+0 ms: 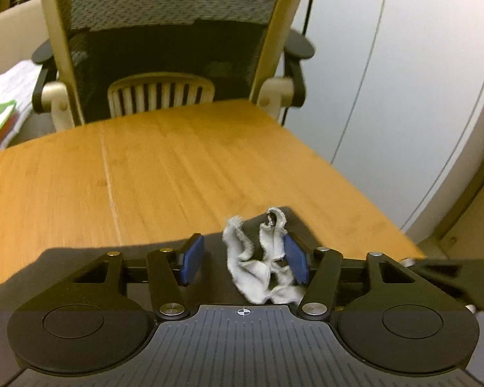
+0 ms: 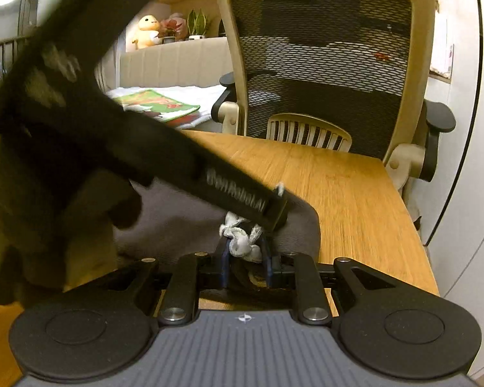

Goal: Fold clothes
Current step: 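Roll the cuff end over itself with the right tool toward the left tool, then roll the pants further with the right tool while the left tool holds the leg flat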

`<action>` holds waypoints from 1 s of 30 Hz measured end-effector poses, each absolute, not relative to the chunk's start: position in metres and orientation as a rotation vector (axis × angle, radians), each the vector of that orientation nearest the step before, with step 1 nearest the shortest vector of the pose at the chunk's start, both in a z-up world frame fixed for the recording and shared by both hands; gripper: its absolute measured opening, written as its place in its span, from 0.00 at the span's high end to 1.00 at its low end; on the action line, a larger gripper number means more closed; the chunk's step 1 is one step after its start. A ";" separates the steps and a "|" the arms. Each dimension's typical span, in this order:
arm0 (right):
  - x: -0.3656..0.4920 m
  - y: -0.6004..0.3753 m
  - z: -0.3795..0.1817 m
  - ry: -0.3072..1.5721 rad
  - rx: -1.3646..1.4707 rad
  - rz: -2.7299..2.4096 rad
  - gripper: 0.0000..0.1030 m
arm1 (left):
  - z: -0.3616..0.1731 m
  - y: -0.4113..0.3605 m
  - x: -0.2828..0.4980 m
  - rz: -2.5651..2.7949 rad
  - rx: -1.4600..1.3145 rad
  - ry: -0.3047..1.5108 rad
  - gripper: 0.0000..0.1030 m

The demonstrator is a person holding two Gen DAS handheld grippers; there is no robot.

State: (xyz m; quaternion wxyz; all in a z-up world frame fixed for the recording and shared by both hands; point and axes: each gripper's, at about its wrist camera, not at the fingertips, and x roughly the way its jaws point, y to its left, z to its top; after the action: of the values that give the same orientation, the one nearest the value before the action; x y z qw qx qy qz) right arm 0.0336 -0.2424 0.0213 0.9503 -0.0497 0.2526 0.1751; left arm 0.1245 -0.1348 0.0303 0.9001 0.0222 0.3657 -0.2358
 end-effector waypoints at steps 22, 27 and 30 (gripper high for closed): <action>0.063 -0.305 -0.002 0.688 0.469 0.311 0.66 | 0.024 -0.104 0.119 -0.459 -0.049 0.776 0.27; 0.053 -0.315 0.004 0.682 0.428 0.308 0.68 | 0.030 -0.114 0.103 -0.503 -0.054 0.798 0.25; 0.045 -0.299 0.009 0.636 0.246 0.264 0.68 | 0.032 -0.123 0.098 -0.503 -0.034 0.808 0.28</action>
State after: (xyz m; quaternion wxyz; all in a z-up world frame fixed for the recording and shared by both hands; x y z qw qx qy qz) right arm 0.0451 -0.2994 0.0092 0.9338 0.1205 0.3110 0.1292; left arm 0.0978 -0.1228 0.0321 0.8887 -0.0163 0.3891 -0.2422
